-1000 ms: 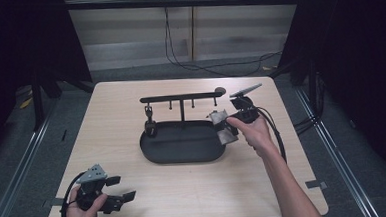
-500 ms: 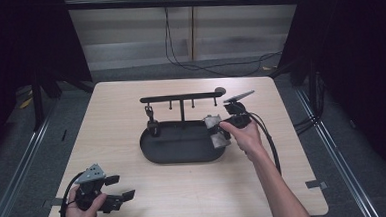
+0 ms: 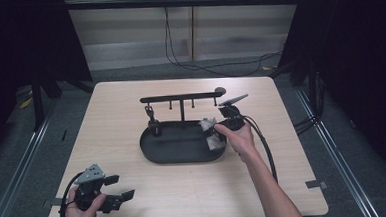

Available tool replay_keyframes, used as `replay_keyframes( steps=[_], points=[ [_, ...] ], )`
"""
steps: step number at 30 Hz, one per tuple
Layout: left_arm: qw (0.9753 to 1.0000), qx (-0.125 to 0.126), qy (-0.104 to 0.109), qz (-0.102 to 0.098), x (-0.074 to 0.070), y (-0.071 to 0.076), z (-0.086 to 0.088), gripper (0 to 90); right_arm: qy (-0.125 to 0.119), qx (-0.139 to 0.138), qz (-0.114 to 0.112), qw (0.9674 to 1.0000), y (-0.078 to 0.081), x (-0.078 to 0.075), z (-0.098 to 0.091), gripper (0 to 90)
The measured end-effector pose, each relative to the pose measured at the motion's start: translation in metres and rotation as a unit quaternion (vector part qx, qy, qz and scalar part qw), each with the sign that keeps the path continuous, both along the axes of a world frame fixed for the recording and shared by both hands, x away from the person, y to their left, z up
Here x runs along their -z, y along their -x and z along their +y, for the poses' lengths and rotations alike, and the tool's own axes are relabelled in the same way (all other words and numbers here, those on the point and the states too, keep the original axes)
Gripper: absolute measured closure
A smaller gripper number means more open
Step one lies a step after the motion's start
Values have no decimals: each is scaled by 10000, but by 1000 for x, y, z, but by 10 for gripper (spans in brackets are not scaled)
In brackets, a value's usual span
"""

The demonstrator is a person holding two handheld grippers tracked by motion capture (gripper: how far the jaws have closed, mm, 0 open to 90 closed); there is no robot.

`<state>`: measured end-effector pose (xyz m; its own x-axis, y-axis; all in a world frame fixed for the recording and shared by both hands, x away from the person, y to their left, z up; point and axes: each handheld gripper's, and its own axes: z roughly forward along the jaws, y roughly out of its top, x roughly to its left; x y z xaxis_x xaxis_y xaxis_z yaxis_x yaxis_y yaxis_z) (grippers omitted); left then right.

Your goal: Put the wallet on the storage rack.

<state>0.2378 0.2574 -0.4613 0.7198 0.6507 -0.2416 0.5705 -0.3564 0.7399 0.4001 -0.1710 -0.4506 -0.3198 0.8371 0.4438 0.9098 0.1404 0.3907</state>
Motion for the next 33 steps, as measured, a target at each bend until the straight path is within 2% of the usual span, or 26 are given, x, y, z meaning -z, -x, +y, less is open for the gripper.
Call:
replay_keyframes(
  steps=[9,13,16,33],
  points=[
    [10000,-46,34,-43,-1,0,2,168,96,-40,57,9999,-2,15,7,329],
    [10000,-30,7,-59,-1,0,1,168,174,-71,12,9998,-2,16,10,325],
    [10000,-5,-6,-45,-1,1,0,168,381,-51,-7,9993,-2,19,12,320],
    [10000,10,-21,-24,0,0,0,168,574,-143,-109,9982,-2,27,18,288]
  ],
)
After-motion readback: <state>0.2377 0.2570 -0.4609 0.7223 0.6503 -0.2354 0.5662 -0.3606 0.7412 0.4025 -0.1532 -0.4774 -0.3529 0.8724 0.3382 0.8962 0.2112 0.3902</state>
